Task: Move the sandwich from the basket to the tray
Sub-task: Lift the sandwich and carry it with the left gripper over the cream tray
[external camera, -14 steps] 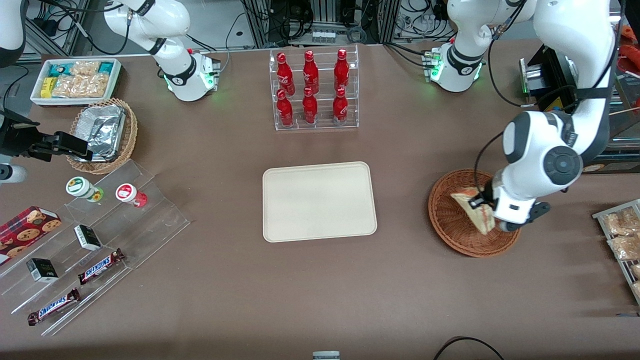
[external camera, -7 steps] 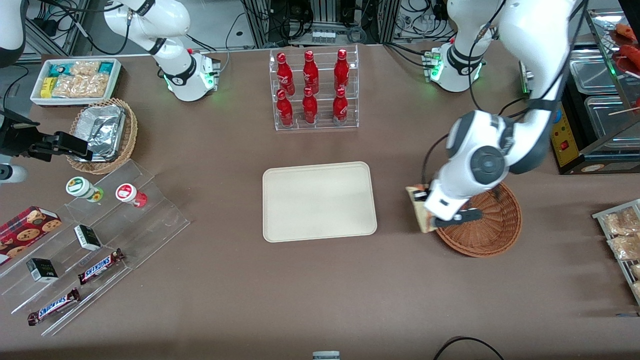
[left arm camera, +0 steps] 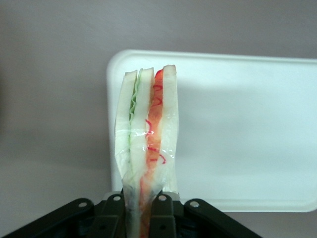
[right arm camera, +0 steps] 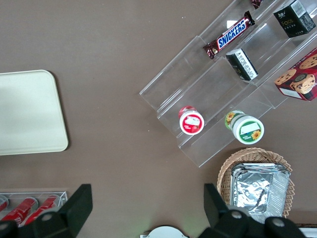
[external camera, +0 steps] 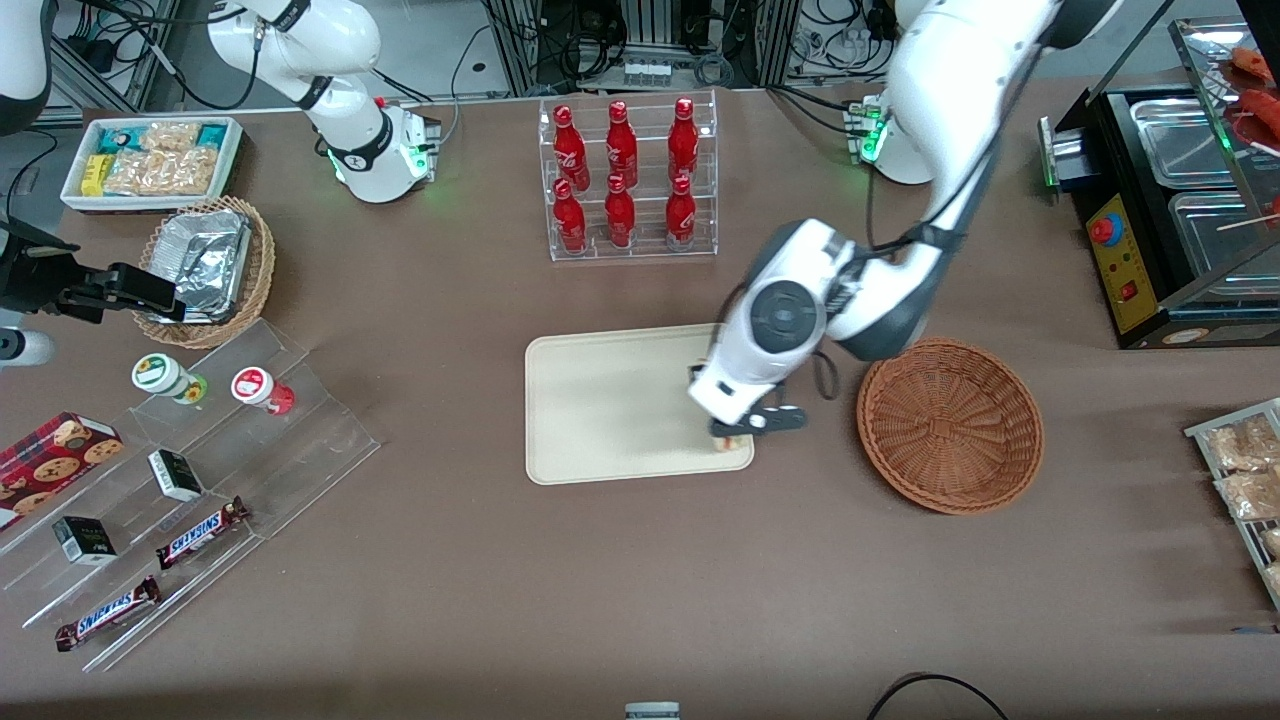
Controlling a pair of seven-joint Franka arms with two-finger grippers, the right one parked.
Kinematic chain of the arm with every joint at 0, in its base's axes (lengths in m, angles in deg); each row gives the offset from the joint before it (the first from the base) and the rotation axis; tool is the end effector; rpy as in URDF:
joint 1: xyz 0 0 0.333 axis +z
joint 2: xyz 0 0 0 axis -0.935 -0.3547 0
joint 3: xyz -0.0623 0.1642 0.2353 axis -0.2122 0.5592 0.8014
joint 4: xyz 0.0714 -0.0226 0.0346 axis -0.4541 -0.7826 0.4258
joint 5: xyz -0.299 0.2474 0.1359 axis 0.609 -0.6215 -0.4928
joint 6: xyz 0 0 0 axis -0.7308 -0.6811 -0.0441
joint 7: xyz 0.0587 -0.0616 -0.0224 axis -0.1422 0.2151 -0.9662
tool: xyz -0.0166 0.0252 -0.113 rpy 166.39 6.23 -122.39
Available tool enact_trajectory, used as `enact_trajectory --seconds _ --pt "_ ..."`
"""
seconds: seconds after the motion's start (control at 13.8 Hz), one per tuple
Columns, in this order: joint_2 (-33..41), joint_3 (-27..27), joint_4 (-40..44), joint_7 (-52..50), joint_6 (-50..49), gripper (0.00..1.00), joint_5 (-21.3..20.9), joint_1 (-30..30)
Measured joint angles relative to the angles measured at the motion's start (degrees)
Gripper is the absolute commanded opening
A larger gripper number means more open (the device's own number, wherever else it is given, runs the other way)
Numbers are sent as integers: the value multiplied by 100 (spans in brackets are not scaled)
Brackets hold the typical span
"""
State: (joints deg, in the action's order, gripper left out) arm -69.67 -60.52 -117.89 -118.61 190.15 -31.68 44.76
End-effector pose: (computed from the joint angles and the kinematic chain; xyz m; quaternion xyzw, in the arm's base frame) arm 0.5446 -0.4246 0.2800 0.9945 0.0543 -0.0858 0.0254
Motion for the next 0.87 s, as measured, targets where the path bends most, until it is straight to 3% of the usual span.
enact_trajectory --seconds 0.43,0.87 --pt "-1045 21 1147 -569 0 0 -20 -794" --pt "-1475 56 1570 -659 -8 0 -354 -967"
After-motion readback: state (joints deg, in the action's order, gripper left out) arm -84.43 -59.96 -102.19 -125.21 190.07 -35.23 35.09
